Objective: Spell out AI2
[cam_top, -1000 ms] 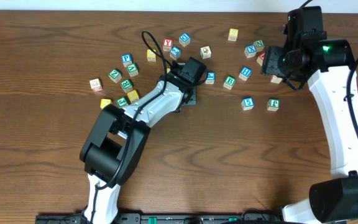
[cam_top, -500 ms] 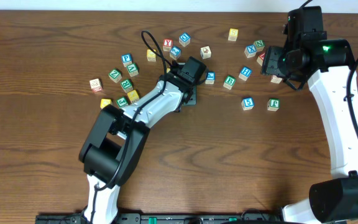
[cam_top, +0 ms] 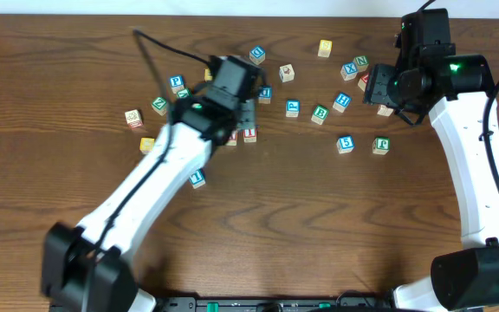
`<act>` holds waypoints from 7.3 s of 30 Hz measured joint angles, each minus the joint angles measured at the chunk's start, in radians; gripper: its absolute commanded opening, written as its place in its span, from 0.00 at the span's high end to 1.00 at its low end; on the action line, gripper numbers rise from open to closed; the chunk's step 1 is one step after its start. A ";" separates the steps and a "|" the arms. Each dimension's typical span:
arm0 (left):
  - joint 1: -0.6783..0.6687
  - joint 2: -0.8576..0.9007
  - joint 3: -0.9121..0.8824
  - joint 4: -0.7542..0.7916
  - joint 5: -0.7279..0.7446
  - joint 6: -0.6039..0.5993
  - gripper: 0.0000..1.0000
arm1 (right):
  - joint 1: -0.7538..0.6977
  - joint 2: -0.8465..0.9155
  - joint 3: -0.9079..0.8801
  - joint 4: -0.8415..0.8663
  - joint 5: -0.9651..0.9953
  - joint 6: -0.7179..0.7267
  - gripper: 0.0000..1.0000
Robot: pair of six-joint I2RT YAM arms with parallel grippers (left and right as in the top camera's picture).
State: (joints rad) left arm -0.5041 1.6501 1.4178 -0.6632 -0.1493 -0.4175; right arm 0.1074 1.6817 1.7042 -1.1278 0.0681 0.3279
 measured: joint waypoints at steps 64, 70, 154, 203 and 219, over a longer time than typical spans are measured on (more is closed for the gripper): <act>0.359 -0.153 0.000 -0.295 0.208 0.145 0.48 | 0.026 0.000 0.000 0.040 -0.073 0.000 0.27; 0.359 -0.153 0.000 -0.295 0.208 0.145 0.47 | 0.026 0.000 0.000 0.048 -0.079 0.000 0.25; 0.359 -0.153 0.000 -0.278 0.216 0.145 0.46 | 0.136 0.254 0.087 0.276 -0.171 -0.028 0.41; 0.359 -0.153 0.000 -0.299 0.219 0.122 0.46 | 0.385 0.956 0.758 0.400 -0.118 -0.450 0.42; 0.359 -0.153 0.000 -0.299 0.219 0.122 0.46 | 0.386 0.962 0.653 0.493 -0.100 -0.448 0.49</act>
State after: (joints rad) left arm -0.1448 1.4967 1.4178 -0.9619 0.0692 -0.2951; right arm 0.4931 2.6438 2.3577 -0.6346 -0.0319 -0.1200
